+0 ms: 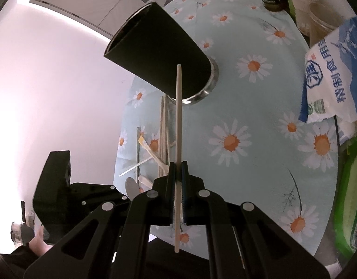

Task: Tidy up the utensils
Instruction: 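Lower the frog spoon and chopstick into the black cup and open both tools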

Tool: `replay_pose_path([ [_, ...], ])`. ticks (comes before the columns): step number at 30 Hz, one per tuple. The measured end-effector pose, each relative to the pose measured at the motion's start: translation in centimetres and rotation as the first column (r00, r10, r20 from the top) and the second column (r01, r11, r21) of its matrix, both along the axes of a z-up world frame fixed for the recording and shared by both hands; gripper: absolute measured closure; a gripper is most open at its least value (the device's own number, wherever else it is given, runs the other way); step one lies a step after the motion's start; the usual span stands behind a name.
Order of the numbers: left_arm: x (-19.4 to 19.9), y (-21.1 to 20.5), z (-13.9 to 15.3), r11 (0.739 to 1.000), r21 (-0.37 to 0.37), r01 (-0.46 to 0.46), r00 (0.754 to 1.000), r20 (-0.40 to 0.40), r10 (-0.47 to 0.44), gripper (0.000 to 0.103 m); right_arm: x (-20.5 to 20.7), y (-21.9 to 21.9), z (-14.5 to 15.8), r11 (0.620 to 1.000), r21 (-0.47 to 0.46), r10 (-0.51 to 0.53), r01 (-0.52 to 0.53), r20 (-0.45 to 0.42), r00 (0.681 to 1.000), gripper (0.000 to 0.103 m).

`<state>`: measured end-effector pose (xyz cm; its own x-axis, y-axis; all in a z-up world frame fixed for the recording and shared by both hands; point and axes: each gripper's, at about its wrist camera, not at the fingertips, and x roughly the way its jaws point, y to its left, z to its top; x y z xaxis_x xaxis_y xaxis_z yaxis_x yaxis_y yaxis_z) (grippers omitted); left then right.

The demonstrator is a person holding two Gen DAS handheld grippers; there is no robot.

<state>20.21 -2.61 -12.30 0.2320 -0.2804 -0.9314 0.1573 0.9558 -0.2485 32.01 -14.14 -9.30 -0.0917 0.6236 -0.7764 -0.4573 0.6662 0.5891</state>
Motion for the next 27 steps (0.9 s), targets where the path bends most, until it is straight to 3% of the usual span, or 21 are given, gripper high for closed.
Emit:
replay_pose_path([
  [16,1.0,4.8,7.5,0.992,-0.121,-0.044,0.969,0.235,0.071,0.09,-0.4,3.1,4.0,0.998,0.06,-0.02,0.01,0.157,0.987,0.097],
  [27,3.3,9.6,12.1,0.983,-0.179,-0.039,0.922,0.373,0.104,0.09,0.9,6.4,7.8,0.986,0.157,-0.101,0.048,0.353,0.93,0.097],
])
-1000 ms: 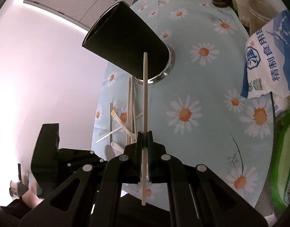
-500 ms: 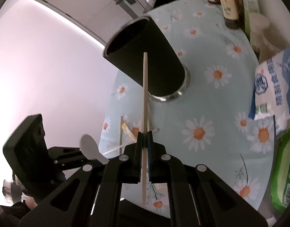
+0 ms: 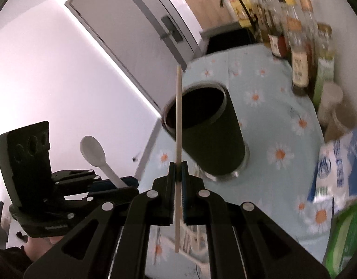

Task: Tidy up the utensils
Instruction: 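Lower the frog spoon and chopstick into the black cup and open both tools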

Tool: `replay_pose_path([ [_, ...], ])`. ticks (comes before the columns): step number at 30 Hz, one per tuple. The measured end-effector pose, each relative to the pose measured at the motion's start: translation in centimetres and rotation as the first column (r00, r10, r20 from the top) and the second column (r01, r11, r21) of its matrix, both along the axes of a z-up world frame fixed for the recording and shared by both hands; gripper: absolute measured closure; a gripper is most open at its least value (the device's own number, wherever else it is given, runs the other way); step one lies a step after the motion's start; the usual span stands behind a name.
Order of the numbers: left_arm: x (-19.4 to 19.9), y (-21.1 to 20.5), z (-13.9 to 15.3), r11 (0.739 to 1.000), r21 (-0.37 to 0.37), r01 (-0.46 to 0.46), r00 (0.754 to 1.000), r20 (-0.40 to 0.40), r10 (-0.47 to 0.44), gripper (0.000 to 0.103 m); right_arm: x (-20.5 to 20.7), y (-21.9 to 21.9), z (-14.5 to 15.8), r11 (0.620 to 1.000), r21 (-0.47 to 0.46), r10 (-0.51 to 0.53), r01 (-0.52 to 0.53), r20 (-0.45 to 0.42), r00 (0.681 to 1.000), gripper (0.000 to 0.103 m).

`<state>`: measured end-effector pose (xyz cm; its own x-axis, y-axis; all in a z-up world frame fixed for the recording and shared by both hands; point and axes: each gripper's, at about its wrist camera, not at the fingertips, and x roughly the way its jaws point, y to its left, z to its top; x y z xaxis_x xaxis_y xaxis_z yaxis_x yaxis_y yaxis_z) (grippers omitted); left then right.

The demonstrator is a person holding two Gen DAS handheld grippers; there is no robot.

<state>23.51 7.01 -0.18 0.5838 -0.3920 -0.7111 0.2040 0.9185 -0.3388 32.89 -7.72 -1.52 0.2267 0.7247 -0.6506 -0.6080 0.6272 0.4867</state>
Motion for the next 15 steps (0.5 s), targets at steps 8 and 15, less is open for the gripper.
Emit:
replay_pose_path([
  [8,2.5,2.0,3.7,1.0,-0.019,0.008,0.994,0.109,-0.006,0.09,2.5,1.2,2.8,0.993,0.084,-0.094,0.079,0.186,0.978,0.097],
  [15,4.8,2.8,5.5,0.999,-0.045,0.017,0.985,0.174,-0.009,0.09,4.4,1.5,4.7,0.983,0.159,-0.135,0.094,0.272,0.953,0.097],
])
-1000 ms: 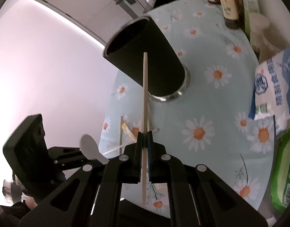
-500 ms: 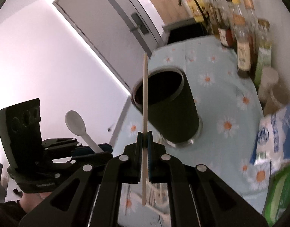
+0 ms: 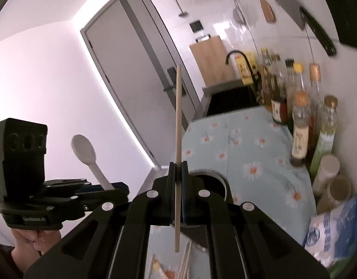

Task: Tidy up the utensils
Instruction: 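Lower the frog spoon and chopstick into the black cup and open both tools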

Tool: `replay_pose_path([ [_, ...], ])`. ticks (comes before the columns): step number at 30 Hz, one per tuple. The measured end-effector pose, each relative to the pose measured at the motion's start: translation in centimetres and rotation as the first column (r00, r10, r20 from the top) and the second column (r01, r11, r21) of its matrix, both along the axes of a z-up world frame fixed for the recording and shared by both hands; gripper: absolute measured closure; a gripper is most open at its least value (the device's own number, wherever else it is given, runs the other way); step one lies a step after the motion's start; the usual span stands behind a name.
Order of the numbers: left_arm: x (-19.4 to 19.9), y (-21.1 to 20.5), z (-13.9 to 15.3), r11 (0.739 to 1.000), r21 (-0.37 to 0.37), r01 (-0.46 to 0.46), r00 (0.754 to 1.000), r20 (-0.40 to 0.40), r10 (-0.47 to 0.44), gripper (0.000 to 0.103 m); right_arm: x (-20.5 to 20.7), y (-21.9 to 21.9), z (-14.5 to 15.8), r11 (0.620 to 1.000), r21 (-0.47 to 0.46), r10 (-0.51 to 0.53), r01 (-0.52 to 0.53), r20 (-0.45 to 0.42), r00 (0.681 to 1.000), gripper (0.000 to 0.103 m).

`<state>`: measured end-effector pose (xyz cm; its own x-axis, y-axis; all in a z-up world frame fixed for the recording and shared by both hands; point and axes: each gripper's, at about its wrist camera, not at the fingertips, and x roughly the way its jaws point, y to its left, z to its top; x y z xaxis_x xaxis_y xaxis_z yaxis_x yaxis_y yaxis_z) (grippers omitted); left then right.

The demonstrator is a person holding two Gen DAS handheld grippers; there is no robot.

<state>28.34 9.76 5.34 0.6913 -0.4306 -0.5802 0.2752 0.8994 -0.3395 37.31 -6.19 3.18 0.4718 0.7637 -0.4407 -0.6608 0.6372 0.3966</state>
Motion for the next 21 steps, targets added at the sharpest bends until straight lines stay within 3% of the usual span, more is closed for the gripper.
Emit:
replay_pose_path([
  [11,3.4,1.2,1.4,0.999,-0.029,-0.029,0.998,0.051,0.03,0.09,2.4,0.9,0.0,0.996,0.077,-0.053,0.047,0.067,0.996,0.097],
  [21,6.1,0.9,-1.7,0.999,-0.005,-0.041,0.999,-0.016,0.041,0.09,2.8,1.6,-2.0,0.997,0.038,-0.075,0.072,0.069,0.995,0.097],
])
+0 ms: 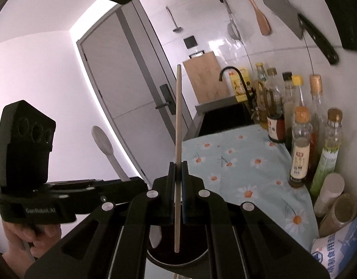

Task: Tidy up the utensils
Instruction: 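Lower the frog spoon and chopstick into the black cup and open both tools, then move both tools back down toward the remaining utensils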

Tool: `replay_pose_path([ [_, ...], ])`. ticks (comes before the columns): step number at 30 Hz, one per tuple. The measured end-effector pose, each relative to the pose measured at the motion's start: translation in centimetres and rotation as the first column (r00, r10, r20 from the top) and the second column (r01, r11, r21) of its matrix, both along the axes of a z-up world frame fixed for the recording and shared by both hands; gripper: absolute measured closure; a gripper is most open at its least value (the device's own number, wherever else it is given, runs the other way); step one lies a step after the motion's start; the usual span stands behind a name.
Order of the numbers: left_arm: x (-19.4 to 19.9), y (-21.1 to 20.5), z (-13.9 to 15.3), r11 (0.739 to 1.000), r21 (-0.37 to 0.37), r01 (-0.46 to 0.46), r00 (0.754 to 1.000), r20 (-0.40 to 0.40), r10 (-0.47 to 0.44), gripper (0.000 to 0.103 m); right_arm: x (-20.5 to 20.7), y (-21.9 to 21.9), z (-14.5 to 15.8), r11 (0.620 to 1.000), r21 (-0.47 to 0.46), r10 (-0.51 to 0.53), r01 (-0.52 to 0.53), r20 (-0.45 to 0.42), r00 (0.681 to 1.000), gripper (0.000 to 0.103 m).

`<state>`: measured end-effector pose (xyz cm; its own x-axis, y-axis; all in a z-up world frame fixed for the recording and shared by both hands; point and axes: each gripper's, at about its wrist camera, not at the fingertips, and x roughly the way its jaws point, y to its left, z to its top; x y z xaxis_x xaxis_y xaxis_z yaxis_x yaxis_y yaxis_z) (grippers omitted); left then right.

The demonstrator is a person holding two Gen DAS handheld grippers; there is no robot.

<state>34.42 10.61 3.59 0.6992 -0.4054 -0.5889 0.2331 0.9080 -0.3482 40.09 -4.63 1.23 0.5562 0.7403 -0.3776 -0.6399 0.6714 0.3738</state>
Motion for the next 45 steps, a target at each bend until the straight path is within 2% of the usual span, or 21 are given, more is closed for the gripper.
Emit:
replay_pose_path([
  [5,0.6,-0.4,-2.8,0.999,0.049,-0.012,0.999,-0.049,0.014,0.089,0.4,-0.1,-1.7,1.0,-0.017,-0.014,0.013,-0.048,0.999,0.097],
  [8,0.9,-0.4,-3.9,0.998,0.054,-0.016,0.997,-0.081,0.02,0.088,0.6,-0.2,-2.4,1.0,-0.016,-0.014,0.013,-0.074,0.997,0.097],
  [11,0.8,-0.6,-4.6,0.995,0.092,-0.027,0.994,-0.102,0.036,0.088,0.8,-0.2,-2.9,0.999,-0.022,-0.025,0.023,-0.094,0.995,0.094],
  [13,0.6,-0.7,-4.6,0.994,0.104,-0.03,0.994,-0.101,0.04,0.081,0.7,-0.3,-2.9,0.999,-0.024,-0.032,0.029,-0.1,0.995,0.083],
  [14,0.5,-0.8,-4.6,0.993,0.115,-0.036,0.994,-0.102,0.048,0.069,0.7,-0.4,-2.8,0.999,-0.021,-0.036,0.034,-0.101,0.994,0.078],
  [15,0.4,-0.8,-4.6,0.992,0.12,-0.041,0.994,-0.1,0.054,0.066,0.6,-0.5,-2.8,0.999,-0.016,-0.042,0.041,-0.107,0.993,0.073],
  [24,-0.1,-0.8,-4.2,0.988,0.143,-0.052,0.993,-0.1,0.067,0.066,0.3,-1.9,-1.7,0.997,0.028,-0.07,0.074,-0.124,0.99,0.073],
  [28,-0.7,-0.5,-3.8,0.987,0.138,-0.078,0.992,-0.09,0.091,0.066,-0.1,-2.5,-1.4,0.994,0.017,-0.108,0.111,-0.121,0.987,0.073],
  [33,-2.5,0.1,-3.0,0.987,0.125,-0.098,0.991,-0.075,0.108,0.066,-1.7,-3.4,-0.4,0.994,0.017,-0.105,0.107,-0.102,0.989,0.073],
  [38,-5.4,1.1,-2.1,0.986,0.087,-0.141,0.988,-0.051,0.146,0.066,-3.9,-4.0,0.7,0.997,-0.009,-0.081,0.08,-0.083,0.993,0.073],
  [45,-9.1,1.9,-3.7,0.982,0.096,-0.163,0.981,-0.091,0.172,0.066,-6.7,-3.7,0.1,0.996,-0.087,-0.037,0.027,-0.112,0.993,0.073],
])
